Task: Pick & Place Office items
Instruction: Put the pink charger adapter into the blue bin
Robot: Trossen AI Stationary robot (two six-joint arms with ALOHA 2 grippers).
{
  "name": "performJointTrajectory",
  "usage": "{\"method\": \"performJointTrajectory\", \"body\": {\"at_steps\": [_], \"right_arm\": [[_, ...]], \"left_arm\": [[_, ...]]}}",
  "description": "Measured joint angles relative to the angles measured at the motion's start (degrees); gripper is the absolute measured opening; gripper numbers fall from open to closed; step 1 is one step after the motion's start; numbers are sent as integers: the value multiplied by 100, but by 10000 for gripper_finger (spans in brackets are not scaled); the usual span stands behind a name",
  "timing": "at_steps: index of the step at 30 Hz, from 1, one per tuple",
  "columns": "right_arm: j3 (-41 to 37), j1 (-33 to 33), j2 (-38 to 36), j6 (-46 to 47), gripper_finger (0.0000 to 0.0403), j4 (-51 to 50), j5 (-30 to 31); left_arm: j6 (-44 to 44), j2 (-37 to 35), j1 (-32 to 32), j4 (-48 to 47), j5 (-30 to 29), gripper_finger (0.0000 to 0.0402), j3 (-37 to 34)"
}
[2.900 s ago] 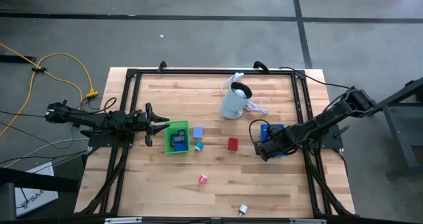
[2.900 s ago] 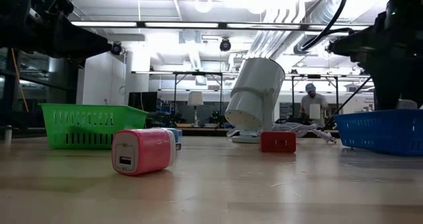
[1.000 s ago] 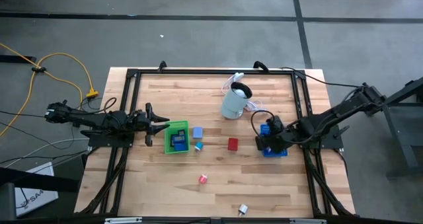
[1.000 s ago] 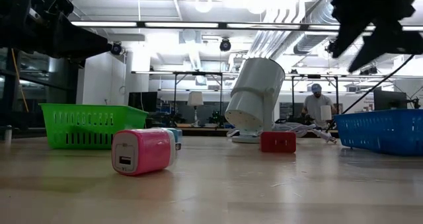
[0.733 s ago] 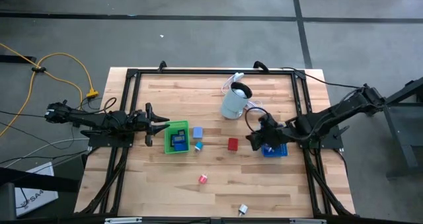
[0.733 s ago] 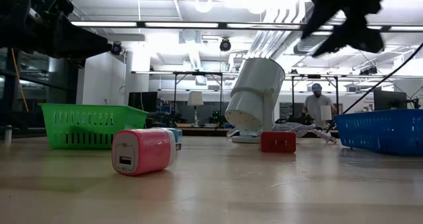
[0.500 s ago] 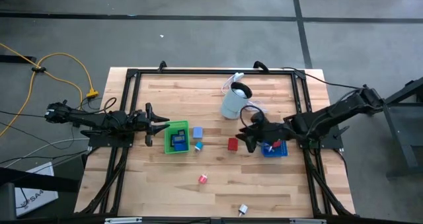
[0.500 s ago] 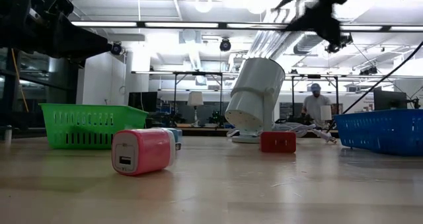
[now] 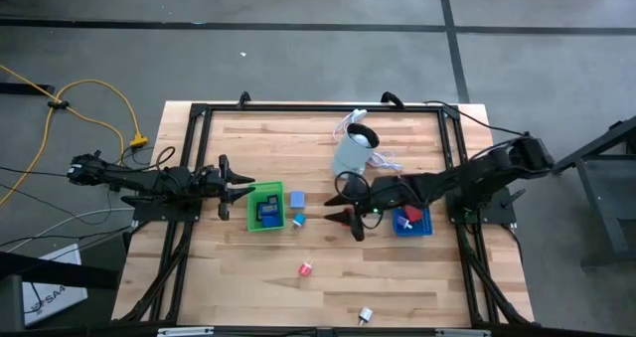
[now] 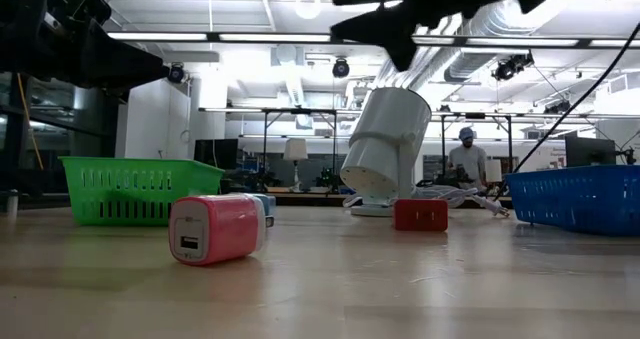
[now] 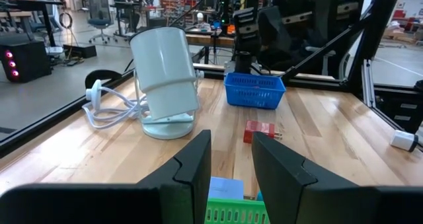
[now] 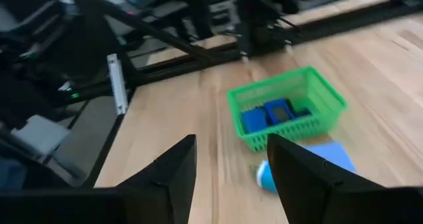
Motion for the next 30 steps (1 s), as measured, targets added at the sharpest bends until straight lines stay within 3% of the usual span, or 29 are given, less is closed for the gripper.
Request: {"method": "performJointTrajectory", "body": {"at_steps": [4, 8, 14, 20, 26, 30], "right_arm": [[0, -155, 288, -466, 171, 557, -541], [9, -212, 406, -769, 171, 787, -688], [528, -222, 408, -931, 171, -64, -800], [1235, -218, 408, -1742, 171, -1185, -1116], [1290, -218, 439, -2490, 171, -1241, -1205], [1290, -220, 759, -2561, 171, -1050, -1858]], "left_arm": [[0, 0, -1, 1, 0, 103, 0], [1, 0, 0, 1, 2, 103, 0], [-1, 0, 1, 1, 2, 103, 0], [0, 0, 0, 1, 2, 103, 0], [1, 0, -1, 1, 2, 103, 0], [1, 0, 0, -1, 3, 103, 0]]}}
